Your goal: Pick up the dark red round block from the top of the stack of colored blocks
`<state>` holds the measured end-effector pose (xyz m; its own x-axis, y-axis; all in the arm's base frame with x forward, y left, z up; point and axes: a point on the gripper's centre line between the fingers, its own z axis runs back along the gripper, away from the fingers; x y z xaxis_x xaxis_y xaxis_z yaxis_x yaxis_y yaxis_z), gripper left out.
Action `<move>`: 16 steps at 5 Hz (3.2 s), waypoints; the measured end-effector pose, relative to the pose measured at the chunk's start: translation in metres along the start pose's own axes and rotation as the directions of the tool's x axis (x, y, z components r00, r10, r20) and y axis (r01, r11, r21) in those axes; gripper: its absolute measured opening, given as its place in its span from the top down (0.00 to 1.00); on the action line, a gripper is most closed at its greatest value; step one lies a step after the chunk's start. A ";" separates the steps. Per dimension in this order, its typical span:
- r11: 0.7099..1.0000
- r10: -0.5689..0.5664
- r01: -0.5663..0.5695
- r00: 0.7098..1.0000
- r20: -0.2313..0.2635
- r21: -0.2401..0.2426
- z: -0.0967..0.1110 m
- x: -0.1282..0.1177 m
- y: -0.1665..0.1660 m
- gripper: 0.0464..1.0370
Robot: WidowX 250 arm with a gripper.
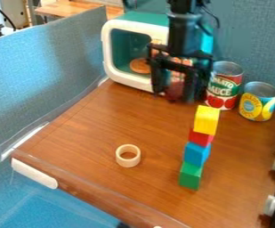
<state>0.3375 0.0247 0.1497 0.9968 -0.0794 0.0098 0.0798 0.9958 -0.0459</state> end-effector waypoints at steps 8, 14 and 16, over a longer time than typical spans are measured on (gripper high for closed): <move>0.929 0.367 -0.367 0.930 -0.027 -0.045 -0.100 0.002 0.124 0.28; 0.910 0.413 -0.411 0.910 -0.047 0.053 -0.083 0.008 0.108 0.04; 0.950 0.261 -0.263 0.965 0.033 0.171 -0.015 0.018 0.072 0.04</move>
<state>0.3611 0.0948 0.1315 0.9823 0.1849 0.0301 -0.1873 0.9744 0.1246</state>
